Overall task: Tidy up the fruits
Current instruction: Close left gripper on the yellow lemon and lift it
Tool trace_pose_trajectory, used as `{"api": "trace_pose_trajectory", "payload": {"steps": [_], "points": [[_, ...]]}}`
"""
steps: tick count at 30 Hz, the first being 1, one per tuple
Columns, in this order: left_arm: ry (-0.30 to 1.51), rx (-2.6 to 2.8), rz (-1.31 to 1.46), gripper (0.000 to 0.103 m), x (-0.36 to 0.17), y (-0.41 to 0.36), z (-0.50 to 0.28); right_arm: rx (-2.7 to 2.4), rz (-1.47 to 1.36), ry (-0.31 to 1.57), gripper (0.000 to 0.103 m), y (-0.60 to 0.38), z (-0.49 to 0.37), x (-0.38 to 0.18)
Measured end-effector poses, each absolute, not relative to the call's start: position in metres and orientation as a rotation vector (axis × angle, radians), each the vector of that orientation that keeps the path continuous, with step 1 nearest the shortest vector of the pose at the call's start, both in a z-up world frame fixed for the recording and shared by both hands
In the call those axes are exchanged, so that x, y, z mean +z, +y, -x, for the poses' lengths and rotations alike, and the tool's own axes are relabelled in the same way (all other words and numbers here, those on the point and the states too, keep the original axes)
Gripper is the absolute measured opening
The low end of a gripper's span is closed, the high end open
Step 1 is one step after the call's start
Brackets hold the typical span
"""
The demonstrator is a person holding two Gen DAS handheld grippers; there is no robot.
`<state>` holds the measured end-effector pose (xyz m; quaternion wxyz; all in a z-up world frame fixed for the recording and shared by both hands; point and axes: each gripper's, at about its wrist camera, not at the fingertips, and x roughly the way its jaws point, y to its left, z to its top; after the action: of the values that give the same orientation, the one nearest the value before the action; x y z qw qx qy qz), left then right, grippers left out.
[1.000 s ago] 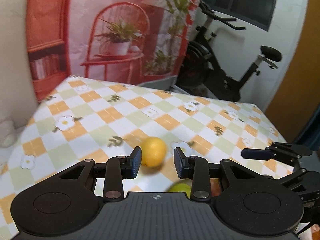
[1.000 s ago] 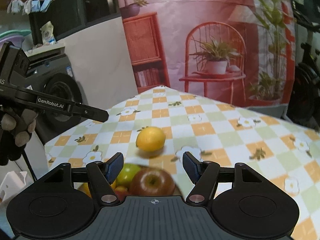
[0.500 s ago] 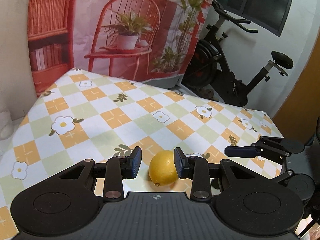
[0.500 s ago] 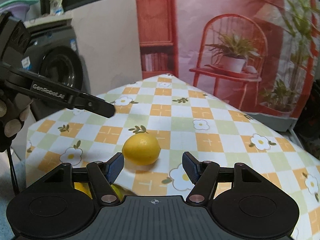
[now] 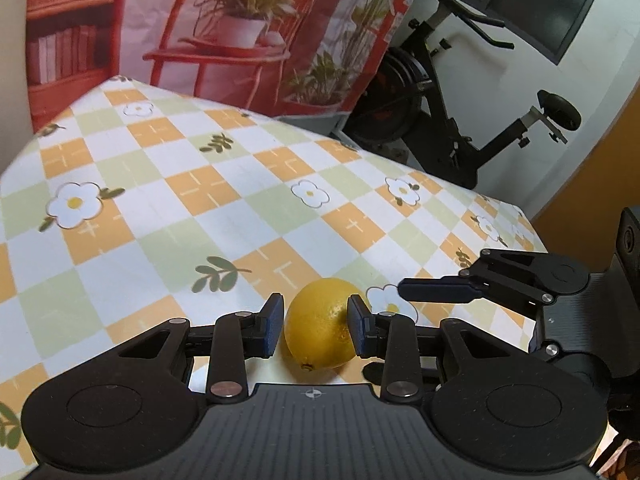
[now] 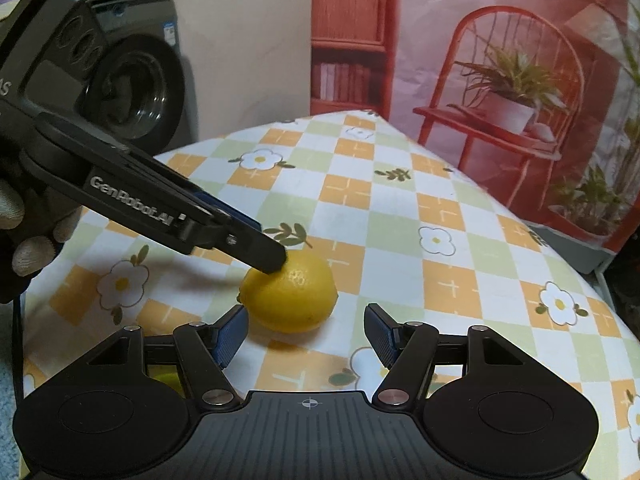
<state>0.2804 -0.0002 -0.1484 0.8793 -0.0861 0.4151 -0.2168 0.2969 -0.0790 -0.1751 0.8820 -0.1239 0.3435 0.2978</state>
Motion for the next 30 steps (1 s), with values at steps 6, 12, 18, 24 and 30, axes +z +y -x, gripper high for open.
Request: {"api": "trace_pose_trajectory", "payload": {"steps": [6,12,18,24,30], "points": [[0.883,-0.501,0.216,0.036,-0.154,-0.008,-0.295,0.636,0.286,0.720,0.060,-0.074,-0.304,-0.180],[0.877,-0.493,0.203,0.036,-0.152,-0.017,-0.309,0.629,0.296,0.727,0.060,-0.076,-0.311,-0.185],[0.882,-0.491,0.237,0.036,-0.154,-0.016,-0.317,0.625,0.282,0.728,0.057,-0.076,-0.321,-0.189],[0.880,-0.487,0.274,0.037,-0.155,-0.008,-0.319,0.633,0.290,0.728,0.053,-0.072,-0.328,-0.193],[0.857,-0.511,0.308,0.037,-0.152,0.006,-0.313,0.642,0.195,0.743,0.052,-0.086,-0.331,-0.195]]}}
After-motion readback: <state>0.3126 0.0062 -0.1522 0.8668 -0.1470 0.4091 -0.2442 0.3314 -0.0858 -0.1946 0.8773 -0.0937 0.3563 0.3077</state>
